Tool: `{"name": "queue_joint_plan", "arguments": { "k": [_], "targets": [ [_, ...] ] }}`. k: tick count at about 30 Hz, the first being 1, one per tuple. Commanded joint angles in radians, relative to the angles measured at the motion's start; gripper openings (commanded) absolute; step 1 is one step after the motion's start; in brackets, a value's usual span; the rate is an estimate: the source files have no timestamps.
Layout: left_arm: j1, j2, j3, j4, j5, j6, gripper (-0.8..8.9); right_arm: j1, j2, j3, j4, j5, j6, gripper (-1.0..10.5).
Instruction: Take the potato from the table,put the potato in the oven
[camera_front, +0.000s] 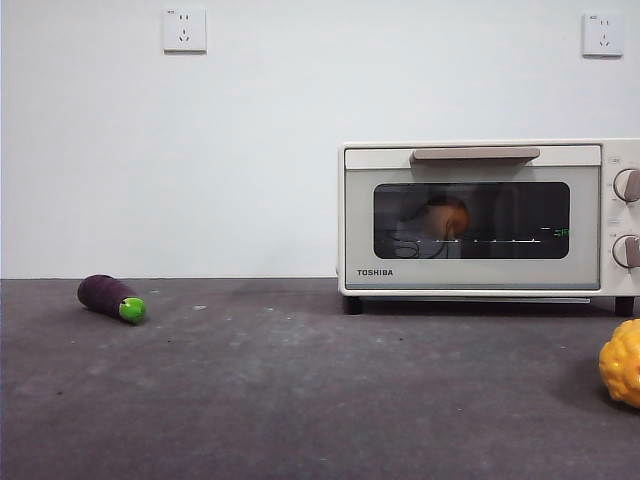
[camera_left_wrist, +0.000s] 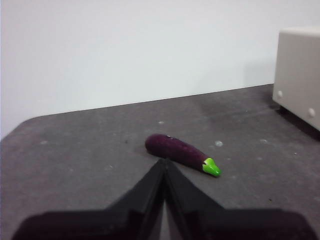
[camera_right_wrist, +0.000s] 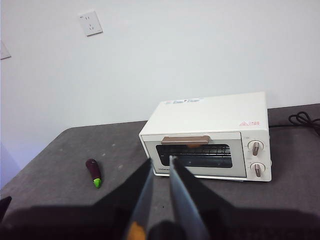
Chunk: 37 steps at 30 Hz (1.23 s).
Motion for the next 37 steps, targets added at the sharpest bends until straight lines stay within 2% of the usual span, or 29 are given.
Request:
{"name": "queue_joint_plan", "arguments": {
  "k": [1, 4, 9, 16, 37],
  "targets": [
    [0.002, -0.04, -0.048, 0.012, 0.005, -0.048, -0.04, 0.0, 0.003, -0.004, -0.024, 0.004, 0.0, 0.6],
    [0.004, -0.061, -0.075, -0.043, -0.008, -0.065, -0.04, 0.0, 0.003, -0.004, -0.024, 0.004, 0.0, 0.6],
    [0.005, -0.061, -0.075, -0.152, -0.033, -0.047, -0.04, 0.0, 0.003, -0.004, -0.024, 0.004, 0.0, 0.6],
    [0.005, -0.061, -0.075, -0.153, -0.032, 0.003, -0.04, 0.0, 0.003, -0.004, -0.024, 0.004, 0.0, 0.6],
    [0.005, -0.049, -0.074, -0.141, -0.029, 0.001, -0.04, 0.0, 0.004, -0.004, -0.024, 0.004, 0.0, 0.6]
  ]
}}
